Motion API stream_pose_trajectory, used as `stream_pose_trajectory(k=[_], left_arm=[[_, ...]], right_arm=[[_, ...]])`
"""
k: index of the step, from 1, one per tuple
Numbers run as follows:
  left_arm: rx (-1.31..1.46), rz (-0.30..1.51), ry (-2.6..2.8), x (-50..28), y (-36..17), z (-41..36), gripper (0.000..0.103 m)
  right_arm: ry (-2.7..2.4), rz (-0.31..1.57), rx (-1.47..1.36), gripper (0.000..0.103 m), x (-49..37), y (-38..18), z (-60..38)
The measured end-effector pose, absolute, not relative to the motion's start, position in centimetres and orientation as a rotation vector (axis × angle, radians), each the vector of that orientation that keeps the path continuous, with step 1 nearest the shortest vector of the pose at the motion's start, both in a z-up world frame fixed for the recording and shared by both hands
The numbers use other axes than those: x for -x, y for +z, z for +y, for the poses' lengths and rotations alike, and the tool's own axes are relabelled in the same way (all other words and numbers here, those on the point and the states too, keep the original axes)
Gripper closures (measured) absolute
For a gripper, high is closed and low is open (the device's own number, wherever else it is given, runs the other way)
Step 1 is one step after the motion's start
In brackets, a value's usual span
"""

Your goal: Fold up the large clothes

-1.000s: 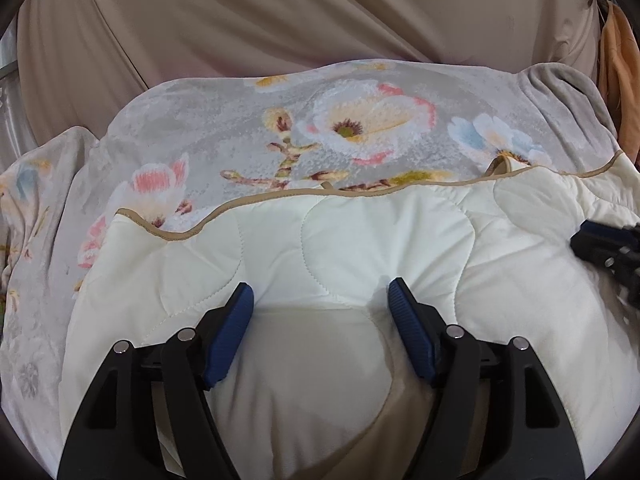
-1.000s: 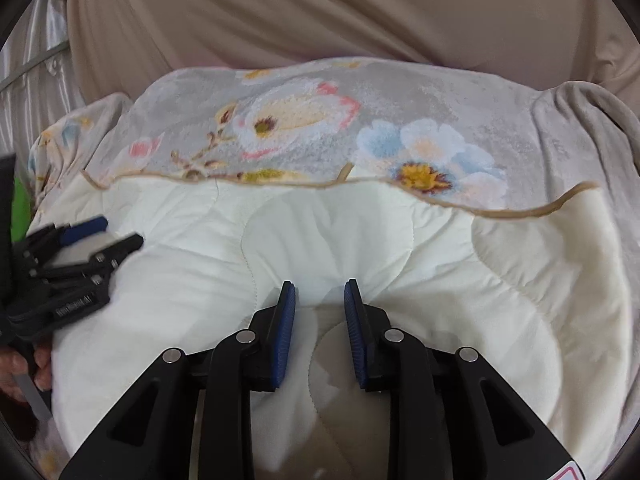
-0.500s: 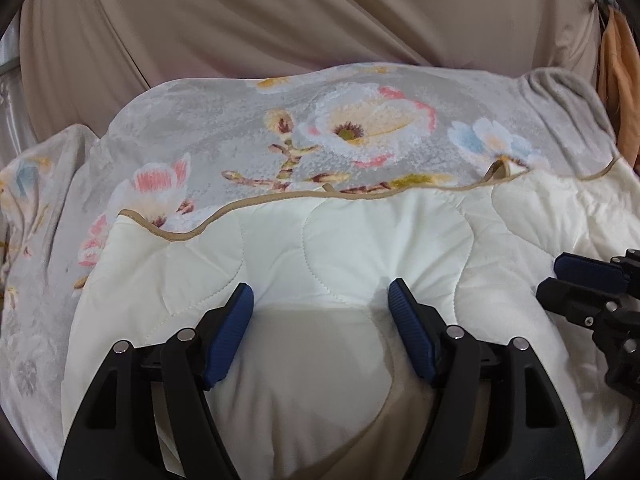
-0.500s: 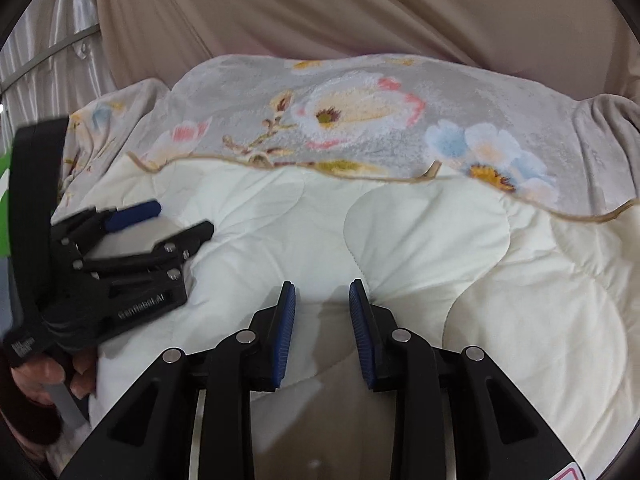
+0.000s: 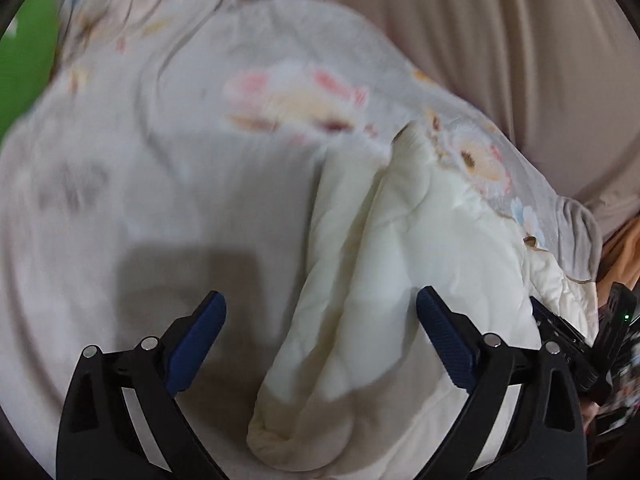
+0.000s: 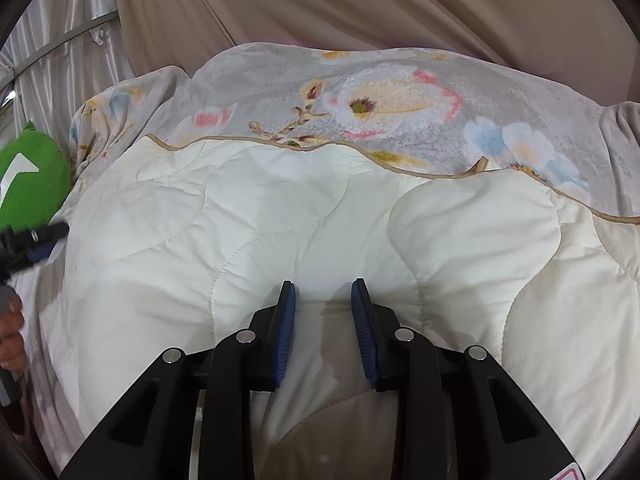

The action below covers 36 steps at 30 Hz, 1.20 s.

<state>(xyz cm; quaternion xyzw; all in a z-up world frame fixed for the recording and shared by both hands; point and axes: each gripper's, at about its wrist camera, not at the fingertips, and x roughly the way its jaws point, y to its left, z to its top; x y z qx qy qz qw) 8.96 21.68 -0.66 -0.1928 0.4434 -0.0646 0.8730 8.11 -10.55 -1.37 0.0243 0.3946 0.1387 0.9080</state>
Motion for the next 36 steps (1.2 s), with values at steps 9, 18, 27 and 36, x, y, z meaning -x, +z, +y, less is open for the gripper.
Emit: stream_pose_trajectory(k=[9, 18, 27, 36], left_arm=[[0.345, 0.908, -0.267, -9.1, 0.9, 16.4, 0.067], [0.22, 0.687, -0.42, -3.7, 12.0, 11.5, 0.088], [-0.005, 0.608, -0.698, -0.2, 16.3, -2.7, 0.088], [-0.224, 0.747, -0.801, -1.4, 9.1, -18.6, 0.089]], right_arm=[[0.305, 0.81, -0.073, 0.072, -8.0, -1.3, -11.0], [0.445, 0.859, -0.303, 0.102, -0.1, 1.6, -15.3], [0.455, 0.922, -0.399, 0.103, 1.4, -2.7, -15.8], [0.44, 0.855, -0.616, 0.103, 7.5, -3.0, -21.5]])
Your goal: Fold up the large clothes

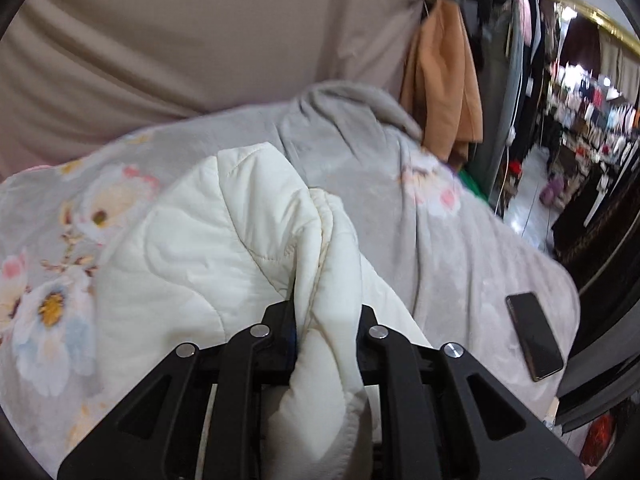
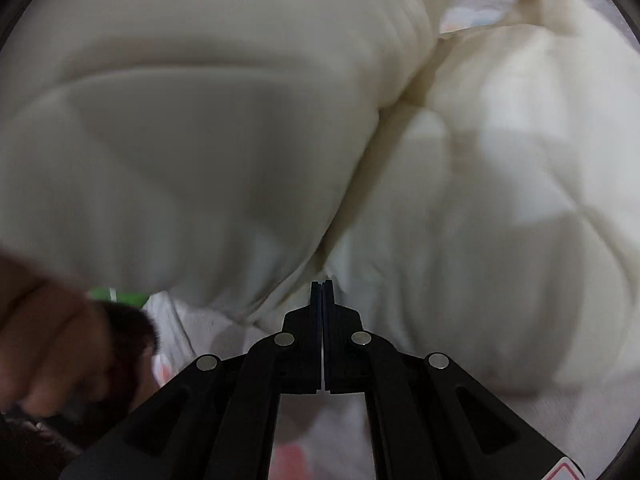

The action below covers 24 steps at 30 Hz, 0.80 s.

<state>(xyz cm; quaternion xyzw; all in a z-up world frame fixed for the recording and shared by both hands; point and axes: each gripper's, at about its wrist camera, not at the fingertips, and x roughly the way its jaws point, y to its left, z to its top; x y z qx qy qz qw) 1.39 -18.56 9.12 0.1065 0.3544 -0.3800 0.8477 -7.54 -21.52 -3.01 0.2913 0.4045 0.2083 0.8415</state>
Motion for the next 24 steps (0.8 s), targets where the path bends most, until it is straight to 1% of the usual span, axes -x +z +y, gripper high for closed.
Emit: stream_pose_trajectory(k=[3, 5, 8, 10, 11, 12, 14, 15, 16, 17, 18, 19, 20, 21, 22, 24], left_arm=[[-0.26, 0.783, -0.79, -1.4, 6.2, -20.6, 0.089], [-0.282, 0.795, -0.779, -1.6, 4.5, -21.9, 0.088], [-0.31, 0.797, -0.756, -1.2, 2.5, -22.9, 0.086], [-0.326, 0.784, -0.749, -0.9, 2.2, -23.2, 0.079], [-0.321, 0.779, -0.756, -0.8, 2.3, -23.0, 0.078], [-0.302, 0.771, -0.772, -0.5, 2.8, -22.4, 0.075], [-0.267, 0.753, -0.813, 0.2, 4.8, -21.1, 0.066], [-0.238, 0.743, -0.837, 0.5, 5.8, -20.1, 0.053], [-0.197, 0.727, -0.856, 0.9, 7.2, -18.6, 0.039], [-0.157, 0.705, -0.872, 1.3, 8.4, -17.2, 0.036], [-0.124, 0.682, -0.881, 1.6, 9.5, -15.6, 0.035], [-0.094, 0.654, -0.878, 2.1, 10.9, -13.6, 0.035], [-0.059, 0.632, -0.871, 2.4, 12.1, -11.6, 0.034], [-0.03, 0.62, -0.857, 2.4, 12.8, -10.2, 0.027], [0.019, 0.606, -0.82, 2.3, 13.5, -8.1, 0.023], [0.061, 0.605, -0.743, 1.8, 13.8, -5.7, 0.023]], right_arm=[[0.345, 0.826, -0.637, 0.102, 10.3, -3.3, -24.9], [0.284, 0.807, -0.655, 0.096, 11.9, -3.4, -27.2], [0.212, 0.782, -0.685, 0.094, 13.4, -3.2, -30.0], [0.173, 0.758, -0.702, 0.093, 13.9, -2.6, -31.6], [0.158, 0.738, -0.7, 0.093, 14.0, -2.0, -32.3], [0.148, 0.725, -0.694, 0.093, 14.0, -1.5, -32.6], [0.142, 0.69, -0.674, 0.092, 13.5, 0.2, -33.2], [0.144, 0.679, -0.669, 0.087, 13.2, 0.6, -33.5], [0.143, 0.662, -0.667, 0.078, 12.8, 1.4, -33.7], [0.15, 0.641, -0.67, 0.07, 12.5, 2.1, -33.9], [0.157, 0.626, -0.676, 0.056, 12.1, 2.8, -34.7], [0.167, 0.609, -0.682, 0.052, 11.6, 3.5, -35.1], [0.18, 0.599, -0.683, 0.052, 11.2, 4.0, -35.3], [0.198, 0.585, -0.686, 0.049, 10.5, 4.5, -36.0], [0.215, 0.573, -0.692, 0.043, 9.9, 5.2, -36.0], [0.255, 0.571, -0.697, 0.035, 8.4, 6.5, -35.8]])
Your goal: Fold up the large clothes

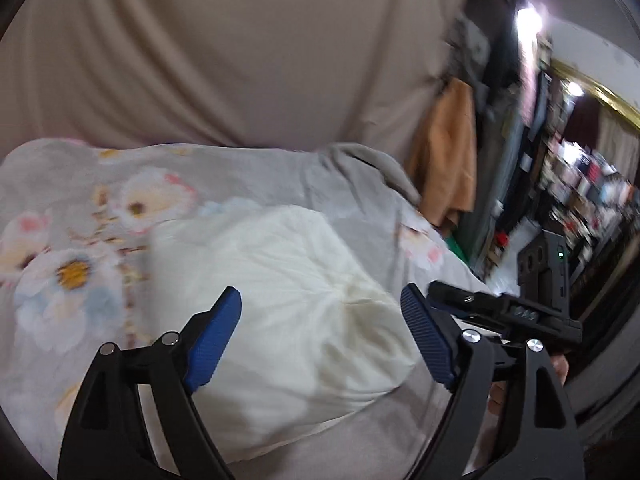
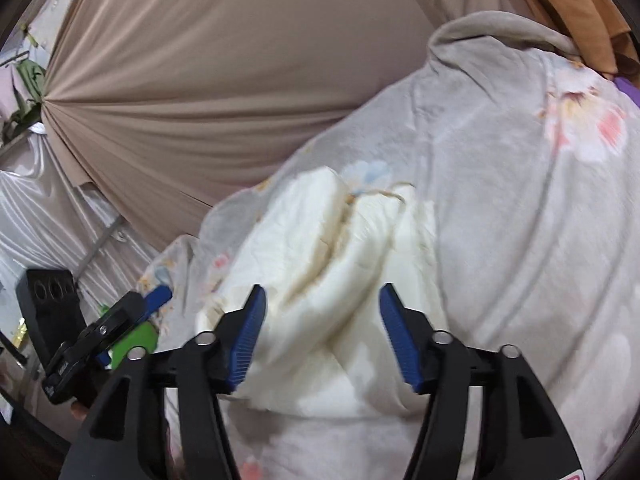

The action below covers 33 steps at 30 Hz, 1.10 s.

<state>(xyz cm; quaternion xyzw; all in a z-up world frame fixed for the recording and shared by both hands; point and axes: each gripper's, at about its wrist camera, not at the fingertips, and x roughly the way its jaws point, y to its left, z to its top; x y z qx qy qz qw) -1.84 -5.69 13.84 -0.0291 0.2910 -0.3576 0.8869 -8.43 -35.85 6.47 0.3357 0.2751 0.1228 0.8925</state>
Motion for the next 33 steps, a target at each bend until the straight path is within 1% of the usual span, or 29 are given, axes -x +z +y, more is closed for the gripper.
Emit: stream_pose_trajectory(k=[1, 3, 5, 6, 8, 9, 12, 15, 17, 20, 22, 27, 29, 30, 31, 33], left_arm=[[0.051, 0.617, -0.697, 1.6, 13.5, -4.9, 0.023], [0.026, 0.644, -0.638, 1.2, 12.2, -4.5, 0.023], [-0.027, 0.692, -0.607, 1.0, 10.0, -5.2, 0.024], [-0.047, 0.707, -0.603, 1.1, 9.2, -5.5, 0.024], [-0.087, 0.738, -0.597, 1.2, 7.5, -6.5, 0.027], [-0.095, 0.746, -0.603, 1.3, 7.0, -6.8, 0.027], [-0.099, 0.718, -0.62, 2.0, 7.2, -7.3, 0.027], [-0.09, 0.698, -0.673, 2.4, 7.7, -8.2, 0.027], [-0.111, 0.713, -0.675, 2.1, 7.0, -9.2, 0.026], [-0.166, 0.706, -0.653, 2.0, 5.3, -10.8, 0.024], [-0.217, 0.689, -0.635, 2.3, 4.6, -11.9, 0.024], [-0.269, 0.682, -0.562, 2.2, 3.3, -13.2, 0.02], [-0.263, 0.688, -0.551, 2.1, 3.3, -13.2, 0.02], [-0.261, 0.69, -0.546, 2.0, 3.3, -13.2, 0.02], [-0.258, 0.693, -0.541, 2.0, 3.3, -13.1, 0.02], [-0.252, 0.698, -0.539, 1.9, 3.3, -13.0, 0.02]], right_arm=[[0.275, 0.58, -0.687, 0.032, 7.6, 6.9, -35.3], [0.278, 0.623, -0.64, 0.03, 5.9, 7.3, -33.8], [0.28, 0.685, -0.6, 0.03, 4.3, 7.0, -32.3], [0.275, 0.709, -0.572, 0.032, 3.9, 6.8, -31.4], [0.272, 0.742, -0.482, 0.083, 3.2, 6.3, -30.1], [0.266, 0.741, -0.467, 0.097, 3.5, 6.1, -29.8], [0.294, 0.62, -0.508, 0.1, 5.4, 7.5, -31.6], [0.269, 0.517, -0.528, 0.1, 7.7, 8.1, -33.9], [0.211, 0.561, -0.529, 0.1, 7.7, 6.1, -34.9], [0.183, 0.699, -0.597, 0.102, 5.9, 0.7, -36.0], [0.191, 0.732, -0.651, 0.103, 5.4, -1.9, -36.6], [0.188, 0.739, -0.631, 0.103, 5.2, -1.8, -36.5], [0.162, 0.712, -0.628, 0.099, 6.2, -0.5, -36.3], [0.149, 0.688, -0.629, 0.095, 6.9, 0.3, -36.4], [0.147, 0.662, -0.626, 0.085, 7.7, 1.1, -36.2], [0.158, 0.61, -0.612, 0.08, 9.8, 2.8, -35.7]])
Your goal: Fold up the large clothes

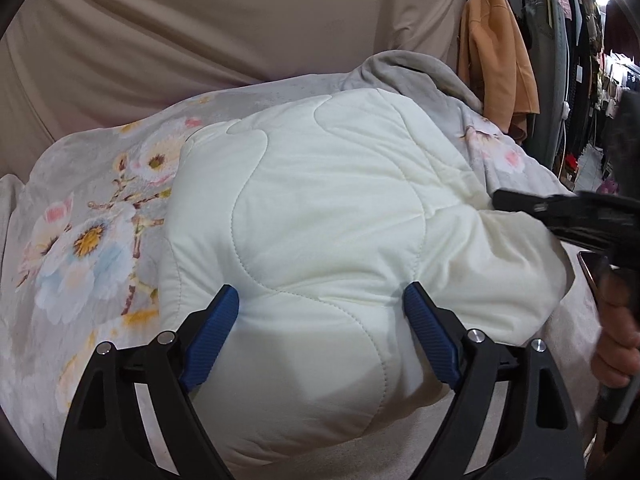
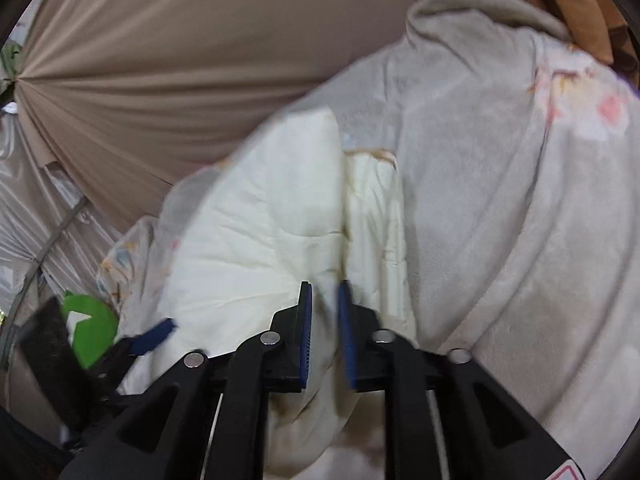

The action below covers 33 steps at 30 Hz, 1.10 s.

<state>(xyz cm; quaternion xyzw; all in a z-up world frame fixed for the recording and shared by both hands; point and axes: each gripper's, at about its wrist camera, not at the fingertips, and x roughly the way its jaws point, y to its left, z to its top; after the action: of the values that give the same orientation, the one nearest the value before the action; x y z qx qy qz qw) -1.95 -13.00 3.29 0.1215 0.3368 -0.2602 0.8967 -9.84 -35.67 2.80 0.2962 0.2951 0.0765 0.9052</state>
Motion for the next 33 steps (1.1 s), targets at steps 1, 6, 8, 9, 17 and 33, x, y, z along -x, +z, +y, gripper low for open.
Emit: stream_pose_trajectory(k=[1, 6, 8, 9, 17, 33], left_arm=[[-0.253, 0.697, -0.538, 2.0, 3.3, -13.0, 0.02], [-0.258, 0.69, -0.527, 2.2, 3.3, -13.1, 0.02], [-0.26, 0.692, -0.527, 2.2, 3.3, -13.1, 0.02], [-0.26, 0.691, -0.528, 2.2, 3.3, -13.1, 0.02], [-0.187, 0.688, -0.527, 3.8, 5.4, -9.4, 0.024], [-0.035, 0.68, -0.564, 2.0, 7.5, -5.2, 0.011]], right_arm=[[0.169, 0.594, -0.602, 0.075, 10.8, 3.4, -35.3], [0.191, 0.606, -0.527, 0.053, 13.2, 3.3, -33.0], [0.151, 0.64, -0.471, 0.074, 12.7, 2.1, -32.2], [0.136, 0.647, -0.465, 0.083, 12.5, 1.8, -32.1], [0.178, 0.555, -0.469, 0.092, 15.2, 3.5, -32.2], [0.198, 0.583, -0.68, 0.06, 14.3, 3.7, -37.4]])
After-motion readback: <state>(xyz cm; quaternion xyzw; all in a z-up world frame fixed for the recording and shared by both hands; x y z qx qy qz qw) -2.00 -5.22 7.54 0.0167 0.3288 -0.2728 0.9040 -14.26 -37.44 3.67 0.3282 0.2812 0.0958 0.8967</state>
